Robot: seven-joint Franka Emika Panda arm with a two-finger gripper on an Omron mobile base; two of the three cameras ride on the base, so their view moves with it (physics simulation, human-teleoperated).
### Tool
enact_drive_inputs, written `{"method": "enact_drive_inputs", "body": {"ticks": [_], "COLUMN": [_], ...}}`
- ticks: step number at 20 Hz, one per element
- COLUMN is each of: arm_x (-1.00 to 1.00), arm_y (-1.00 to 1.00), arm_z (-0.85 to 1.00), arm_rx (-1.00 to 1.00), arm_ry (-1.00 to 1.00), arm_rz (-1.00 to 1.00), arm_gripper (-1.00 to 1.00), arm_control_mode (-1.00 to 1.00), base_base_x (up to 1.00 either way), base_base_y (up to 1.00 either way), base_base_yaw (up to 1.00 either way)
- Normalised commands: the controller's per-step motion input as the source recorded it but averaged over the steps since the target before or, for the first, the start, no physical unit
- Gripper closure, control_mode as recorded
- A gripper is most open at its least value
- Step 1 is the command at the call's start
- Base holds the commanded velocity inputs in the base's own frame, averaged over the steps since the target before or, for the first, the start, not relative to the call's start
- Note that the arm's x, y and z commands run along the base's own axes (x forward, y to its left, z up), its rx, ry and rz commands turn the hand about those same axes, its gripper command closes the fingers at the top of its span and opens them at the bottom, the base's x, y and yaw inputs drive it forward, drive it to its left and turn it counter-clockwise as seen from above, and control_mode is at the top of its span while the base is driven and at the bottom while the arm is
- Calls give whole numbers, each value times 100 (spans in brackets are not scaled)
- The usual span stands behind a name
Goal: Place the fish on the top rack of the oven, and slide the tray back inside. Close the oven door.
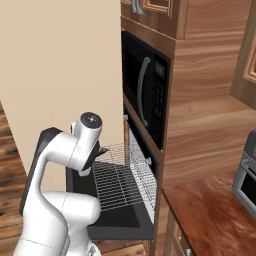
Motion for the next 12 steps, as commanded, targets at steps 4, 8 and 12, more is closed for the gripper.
{"method": "enact_drive_inputs", "body": {"ticks": [4,8,12], "arm_x": [29,55,60], "arm_y": [14,13,18], "arm_z": [-24,-41,-46], "arm_rx": [-8,-14,-14], "arm_ry": [0,0,0], "arm_rz": [-5,-21,-23], "arm_gripper": [100,100,100], "arm_control_mode": [-100,-100,-100], "base_base_x": [0,0,0], "base_base_y": [0,0,0], "base_base_yaw": [0,0,0]}}
